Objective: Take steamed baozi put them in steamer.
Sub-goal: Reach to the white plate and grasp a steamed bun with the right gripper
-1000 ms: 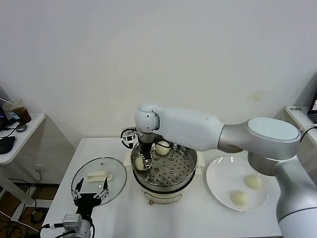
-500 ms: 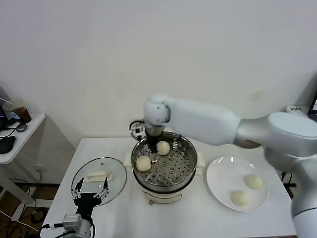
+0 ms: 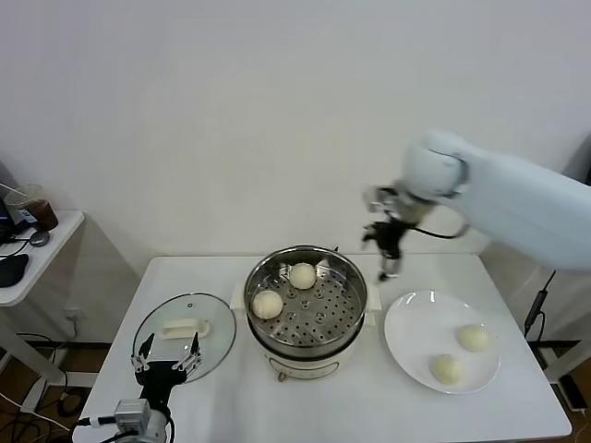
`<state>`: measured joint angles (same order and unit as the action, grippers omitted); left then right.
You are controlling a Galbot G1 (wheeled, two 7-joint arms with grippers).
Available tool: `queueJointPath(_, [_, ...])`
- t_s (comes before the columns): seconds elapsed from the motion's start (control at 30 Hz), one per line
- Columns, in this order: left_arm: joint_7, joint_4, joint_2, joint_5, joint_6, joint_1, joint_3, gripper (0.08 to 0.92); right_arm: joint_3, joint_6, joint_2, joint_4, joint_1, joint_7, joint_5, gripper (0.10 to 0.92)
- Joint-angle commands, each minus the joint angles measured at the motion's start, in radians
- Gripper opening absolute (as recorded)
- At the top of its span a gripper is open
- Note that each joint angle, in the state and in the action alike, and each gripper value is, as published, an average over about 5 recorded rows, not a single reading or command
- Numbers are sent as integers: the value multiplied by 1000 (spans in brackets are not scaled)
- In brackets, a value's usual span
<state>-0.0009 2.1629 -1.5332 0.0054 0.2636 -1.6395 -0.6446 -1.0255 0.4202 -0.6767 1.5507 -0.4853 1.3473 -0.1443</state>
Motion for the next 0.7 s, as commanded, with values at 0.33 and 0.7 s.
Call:
queueJointPath(0.33, [-1,13,-14,23,0,-30,-3,823,589,-187,429,143,837,72,345,823])
queueJointPath(0.7, [1,-4,-25,35,1,-22,-1,823,616,-206,306,42,889,40,419,823])
